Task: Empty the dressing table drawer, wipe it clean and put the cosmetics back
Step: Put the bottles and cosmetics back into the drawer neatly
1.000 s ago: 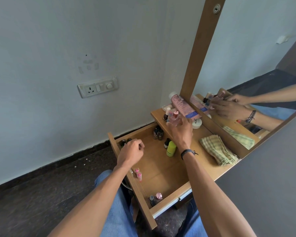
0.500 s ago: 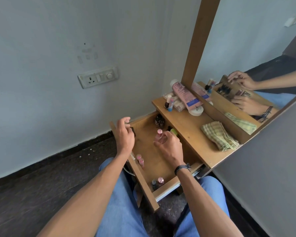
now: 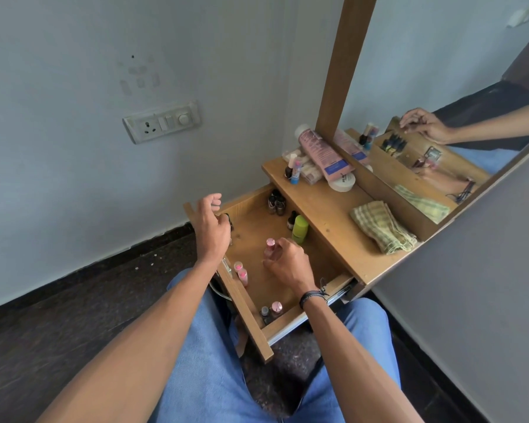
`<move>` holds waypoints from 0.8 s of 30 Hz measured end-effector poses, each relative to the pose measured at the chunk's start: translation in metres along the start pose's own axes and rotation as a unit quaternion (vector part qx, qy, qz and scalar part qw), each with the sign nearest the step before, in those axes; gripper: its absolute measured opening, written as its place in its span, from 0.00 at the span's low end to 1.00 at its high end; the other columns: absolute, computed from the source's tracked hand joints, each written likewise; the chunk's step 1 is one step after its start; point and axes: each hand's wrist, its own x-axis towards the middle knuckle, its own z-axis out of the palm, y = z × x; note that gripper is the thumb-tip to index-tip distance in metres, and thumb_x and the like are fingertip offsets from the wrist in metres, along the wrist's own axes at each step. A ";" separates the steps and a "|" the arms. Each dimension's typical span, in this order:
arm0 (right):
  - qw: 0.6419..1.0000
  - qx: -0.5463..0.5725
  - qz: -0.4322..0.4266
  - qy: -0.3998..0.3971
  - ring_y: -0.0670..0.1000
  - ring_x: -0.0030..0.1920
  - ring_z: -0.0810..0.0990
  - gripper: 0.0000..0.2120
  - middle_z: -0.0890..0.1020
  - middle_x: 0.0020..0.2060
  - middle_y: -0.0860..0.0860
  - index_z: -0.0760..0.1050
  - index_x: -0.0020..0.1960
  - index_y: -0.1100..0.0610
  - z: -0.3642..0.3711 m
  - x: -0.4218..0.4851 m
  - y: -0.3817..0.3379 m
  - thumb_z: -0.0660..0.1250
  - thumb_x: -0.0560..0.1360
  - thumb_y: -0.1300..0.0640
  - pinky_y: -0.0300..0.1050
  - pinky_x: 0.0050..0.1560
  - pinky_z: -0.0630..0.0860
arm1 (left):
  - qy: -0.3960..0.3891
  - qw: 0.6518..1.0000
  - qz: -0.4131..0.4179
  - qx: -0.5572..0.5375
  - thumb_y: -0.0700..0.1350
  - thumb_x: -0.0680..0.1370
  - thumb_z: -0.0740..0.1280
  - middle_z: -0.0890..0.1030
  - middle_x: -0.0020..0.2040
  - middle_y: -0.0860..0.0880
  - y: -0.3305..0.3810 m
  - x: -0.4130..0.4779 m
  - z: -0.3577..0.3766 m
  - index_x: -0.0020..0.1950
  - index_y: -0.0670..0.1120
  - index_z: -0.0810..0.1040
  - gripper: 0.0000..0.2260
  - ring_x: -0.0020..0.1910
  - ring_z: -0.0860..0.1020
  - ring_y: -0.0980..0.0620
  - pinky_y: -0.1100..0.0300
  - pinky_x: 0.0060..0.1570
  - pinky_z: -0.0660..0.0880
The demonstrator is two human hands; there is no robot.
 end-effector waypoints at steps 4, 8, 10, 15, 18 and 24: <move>1.000 0.008 -0.002 -0.003 0.50 0.48 0.80 0.13 0.79 0.51 0.48 0.78 0.55 0.54 0.003 0.000 0.002 0.76 0.73 0.54 0.41 0.44 0.73 | -0.010 1.000 -0.006 0.013 0.29 0.75 0.65 0.74 0.56 0.52 0.001 0.001 0.000 0.64 0.47 0.73 0.21 0.55 0.74 0.54 0.58 0.55 0.75; 1.000 0.016 0.000 -0.008 0.50 0.49 0.80 0.16 0.79 0.52 0.48 0.77 0.58 0.53 0.006 0.002 0.006 0.77 0.72 0.53 0.43 0.46 0.77 | -0.014 1.000 -0.003 0.018 0.30 0.75 0.66 0.74 0.56 0.53 -0.002 0.001 0.000 0.63 0.48 0.73 0.20 0.55 0.74 0.53 0.56 0.54 0.76; 1.000 0.015 0.000 -0.013 0.50 0.50 0.81 0.18 0.79 0.53 0.48 0.77 0.59 0.52 0.007 0.003 0.008 0.78 0.72 0.52 0.47 0.50 0.80 | -0.013 1.000 -0.002 0.023 0.31 0.75 0.67 0.75 0.56 0.53 -0.004 0.002 0.001 0.63 0.49 0.73 0.20 0.55 0.75 0.52 0.55 0.54 0.77; 1.000 0.022 -0.006 -0.017 0.50 0.48 0.80 0.15 0.78 0.51 0.48 0.77 0.59 0.54 0.008 0.004 0.010 0.75 0.75 0.54 0.47 0.49 0.81 | 0.004 1.000 -0.015 -0.005 0.29 0.76 0.64 0.76 0.56 0.50 -0.003 0.000 0.000 0.63 0.47 0.74 0.20 0.54 0.75 0.54 0.61 0.52 0.76; 0.999 0.027 -0.016 -0.018 0.50 0.47 0.80 0.12 0.77 0.50 0.48 0.77 0.58 0.55 0.009 0.004 0.012 0.73 0.76 0.55 0.50 0.50 0.82 | 0.012 0.999 -0.028 -0.029 0.28 0.77 0.63 0.76 0.57 0.49 -0.003 0.001 -0.002 0.63 0.47 0.74 0.19 0.53 0.76 0.55 0.65 0.52 0.75; 0.999 0.034 -0.023 -0.026 0.50 0.46 0.79 0.09 0.77 0.47 0.49 0.78 0.54 0.57 0.008 0.005 0.013 0.72 0.77 0.54 0.50 0.48 0.80 | -0.018 0.991 -0.083 -0.102 0.28 0.77 0.61 0.79 0.56 0.47 -0.001 0.005 -0.009 0.60 0.46 0.76 0.18 0.54 0.78 0.52 0.61 0.56 0.77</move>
